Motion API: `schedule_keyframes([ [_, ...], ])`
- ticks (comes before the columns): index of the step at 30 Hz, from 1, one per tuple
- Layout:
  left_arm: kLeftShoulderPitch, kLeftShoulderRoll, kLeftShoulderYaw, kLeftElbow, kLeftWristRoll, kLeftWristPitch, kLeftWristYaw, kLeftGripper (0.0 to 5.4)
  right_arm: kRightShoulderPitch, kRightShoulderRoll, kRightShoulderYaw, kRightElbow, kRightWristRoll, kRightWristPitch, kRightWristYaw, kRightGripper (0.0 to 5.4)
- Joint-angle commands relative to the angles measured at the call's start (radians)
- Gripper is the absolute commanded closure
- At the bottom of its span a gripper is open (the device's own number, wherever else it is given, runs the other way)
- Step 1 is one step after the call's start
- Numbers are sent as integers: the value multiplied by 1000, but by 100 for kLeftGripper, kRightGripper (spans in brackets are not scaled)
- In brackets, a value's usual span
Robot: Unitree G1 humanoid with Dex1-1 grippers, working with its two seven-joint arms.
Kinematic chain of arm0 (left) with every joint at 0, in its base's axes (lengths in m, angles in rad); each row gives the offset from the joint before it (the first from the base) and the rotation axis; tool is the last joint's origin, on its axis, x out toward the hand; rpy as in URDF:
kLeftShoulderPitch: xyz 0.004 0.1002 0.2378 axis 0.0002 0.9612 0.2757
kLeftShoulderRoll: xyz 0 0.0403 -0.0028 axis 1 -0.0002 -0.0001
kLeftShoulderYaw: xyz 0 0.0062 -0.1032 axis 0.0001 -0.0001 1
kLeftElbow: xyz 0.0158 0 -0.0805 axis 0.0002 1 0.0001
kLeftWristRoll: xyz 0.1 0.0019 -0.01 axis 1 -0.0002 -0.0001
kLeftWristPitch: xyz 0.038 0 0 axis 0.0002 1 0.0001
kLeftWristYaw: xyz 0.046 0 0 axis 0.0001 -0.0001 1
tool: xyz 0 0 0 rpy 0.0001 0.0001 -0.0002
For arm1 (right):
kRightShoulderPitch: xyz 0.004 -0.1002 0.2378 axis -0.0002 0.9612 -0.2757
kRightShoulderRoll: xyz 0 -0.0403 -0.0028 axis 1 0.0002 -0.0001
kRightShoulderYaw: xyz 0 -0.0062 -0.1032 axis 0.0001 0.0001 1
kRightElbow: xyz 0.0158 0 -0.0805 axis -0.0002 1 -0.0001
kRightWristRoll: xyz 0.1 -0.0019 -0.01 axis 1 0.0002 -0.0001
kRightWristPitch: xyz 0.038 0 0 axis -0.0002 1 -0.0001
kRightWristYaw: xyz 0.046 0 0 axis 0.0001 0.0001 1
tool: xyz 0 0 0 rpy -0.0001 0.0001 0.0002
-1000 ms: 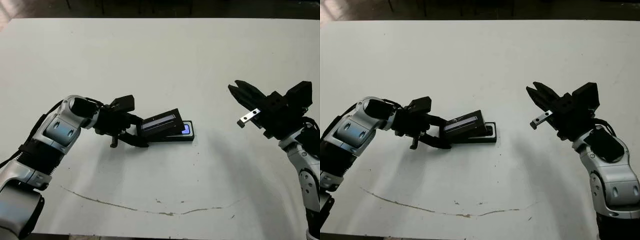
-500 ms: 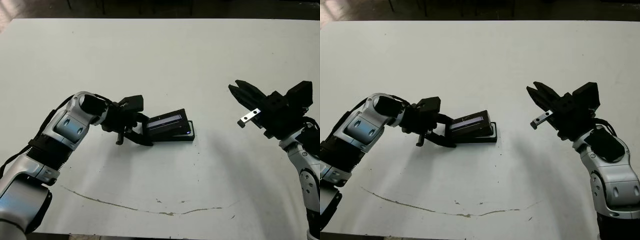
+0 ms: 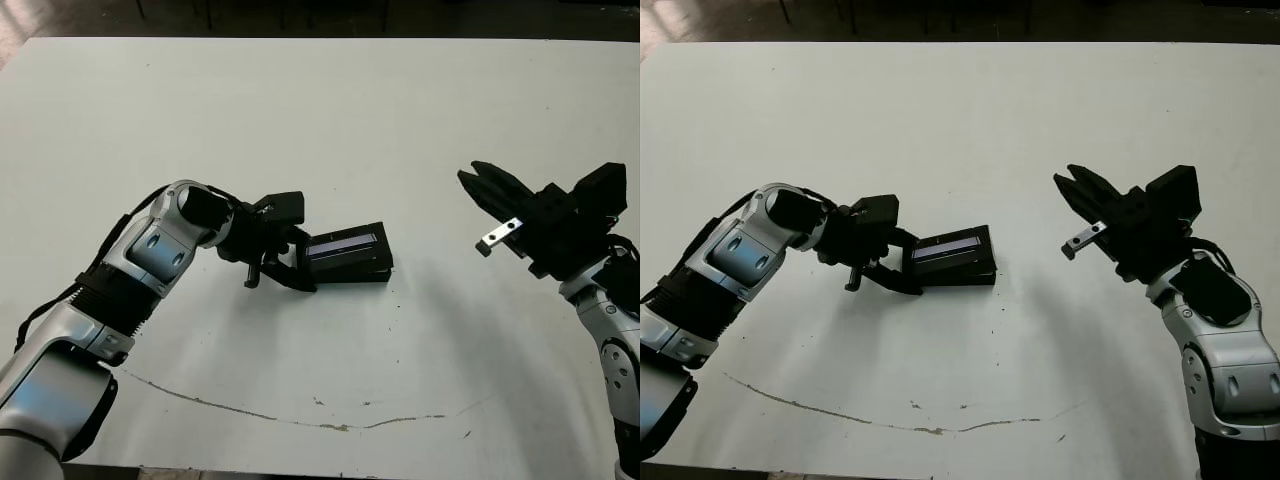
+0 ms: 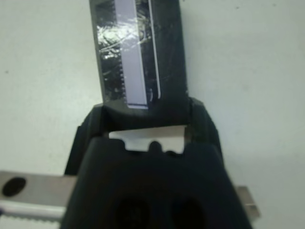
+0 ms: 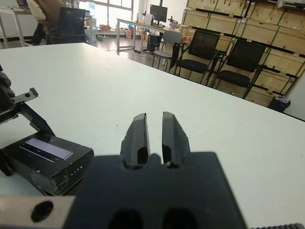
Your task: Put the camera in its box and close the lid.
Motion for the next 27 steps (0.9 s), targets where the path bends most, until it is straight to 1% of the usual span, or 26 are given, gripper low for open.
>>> schedule_keyframes([
  [1,13,-37,-43,25,38,22,25,384,17,-9,1,14,-4,0,7,540],
  [4,-2,-54,-67,43,62,3,33,384,20,-8,-1,-1,6,24,0,540],
  [7,-19,-62,-98,63,91,-35,31,384,24,-5,-2,0,5,4,6,540],
  [10,-29,-67,-116,73,105,-43,27,389,24,-1,-2,7,8,-3,10,540],
  [17,-45,-74,-152,55,147,-13,35,400,26,-1,5,3,-1,1,2,540],
  [21,-59,-69,-173,46,173,-29,31,400,27,0,5,5,1,0,4,540],
  [24,-73,-63,-191,33,198,-10,20,405,29,3,4,-2,5,11,-2,540],
  [27,-84,-56,-205,33,210,11,-4,414,29,2,5,1,1,-1,2,540],
])
